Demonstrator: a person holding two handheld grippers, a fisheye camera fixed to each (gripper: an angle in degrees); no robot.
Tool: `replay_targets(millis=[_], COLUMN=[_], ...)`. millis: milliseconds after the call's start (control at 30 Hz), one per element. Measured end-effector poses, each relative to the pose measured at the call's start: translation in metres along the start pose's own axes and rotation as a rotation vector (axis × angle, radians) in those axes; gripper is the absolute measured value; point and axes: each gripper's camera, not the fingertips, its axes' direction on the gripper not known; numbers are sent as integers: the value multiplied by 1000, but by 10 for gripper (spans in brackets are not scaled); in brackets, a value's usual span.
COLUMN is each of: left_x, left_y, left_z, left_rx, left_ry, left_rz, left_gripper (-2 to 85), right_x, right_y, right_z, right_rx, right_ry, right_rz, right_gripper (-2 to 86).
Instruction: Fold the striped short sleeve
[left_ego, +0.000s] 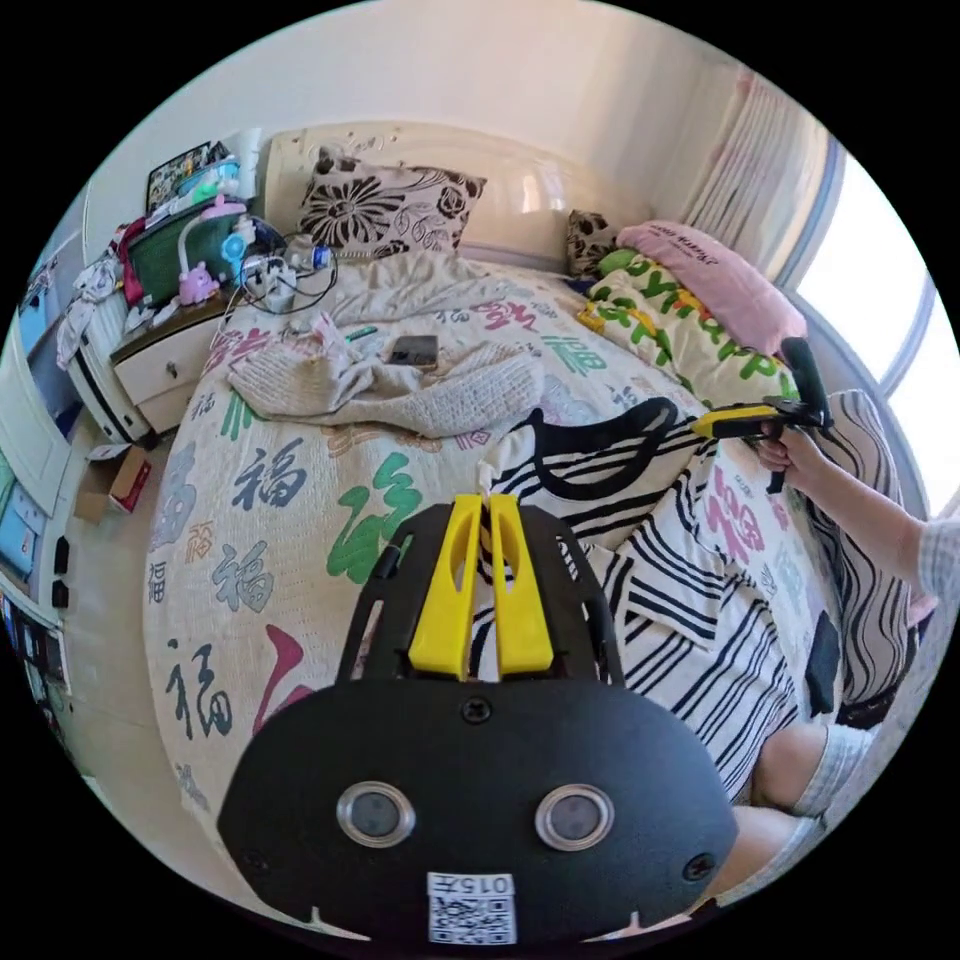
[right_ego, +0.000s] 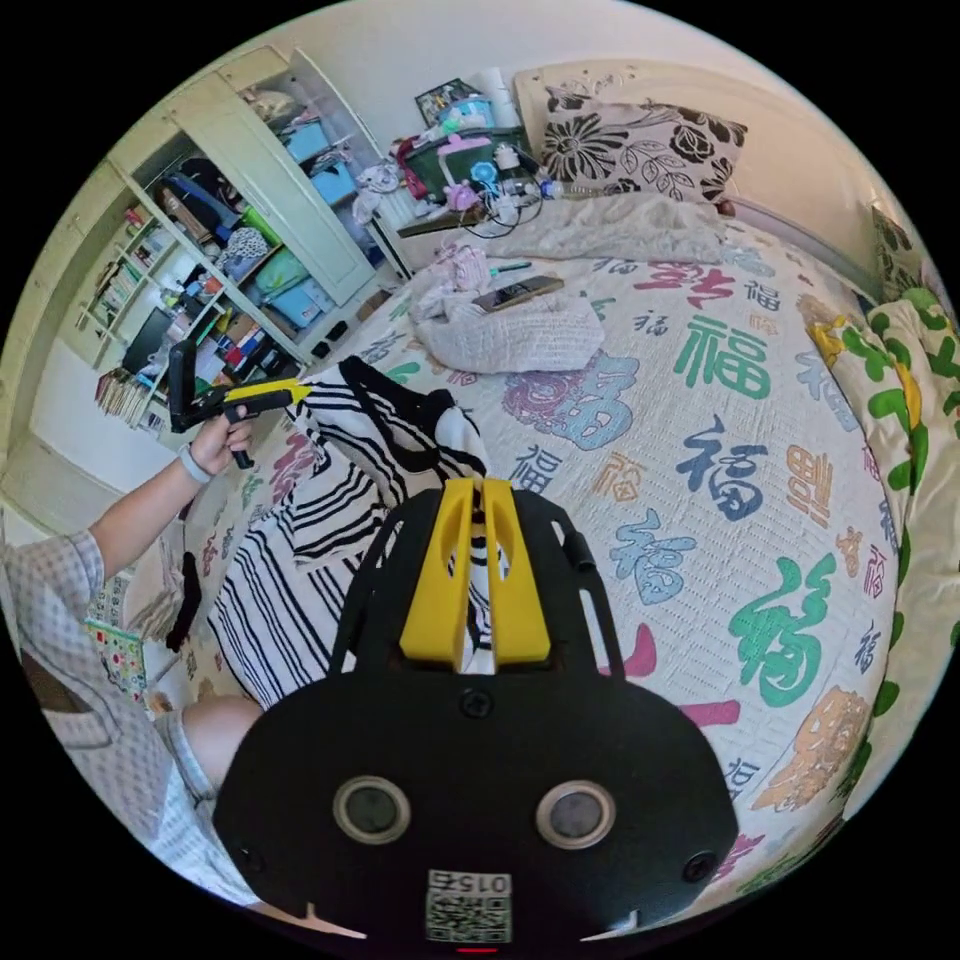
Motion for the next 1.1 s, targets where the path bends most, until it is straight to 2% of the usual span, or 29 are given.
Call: replay_targets(millis=[167, 333, 533, 700, 867, 967, 1000, 1067, 1100], left_x=[23, 56, 85, 95, 89, 76, 68, 53, 42], left_y=[95, 223, 322, 351, 357, 362, 366, 367, 363], left_z=[-89, -122, -126, -140, -152, -157, -161, -177, -192], left_rx=[93, -27, -170, -188, -198, -315, -362, -325, -218], left_ry=[143, 236, 178, 80, 39, -58, -140, -134, -48], left_rz=[43, 51, 28, 45, -13, -68, -125, -236, -303], left_gripper=[5, 5, 4, 5, 3, -3, -3, -1, 3], right_x=[-50, -89, -115, -128, -118, -104, -97, -85, -76], right_y=[104, 236, 326, 351, 353, 365, 370, 370, 366], right_z=[-25, 26, 88, 116, 131, 148, 153, 151, 146], right_rx=[-16, -196, -331, -411, -423, -540, -562, -512, -445], right_ry=[-80, -165, -117, -15, -13, 23, 55, 88, 80], right_rz=[-156, -182, -168, -248, -196, -185, -151, -77, -24], right_gripper=[-4, -4, -5, -5, -6, -9, -9, -7, -4])
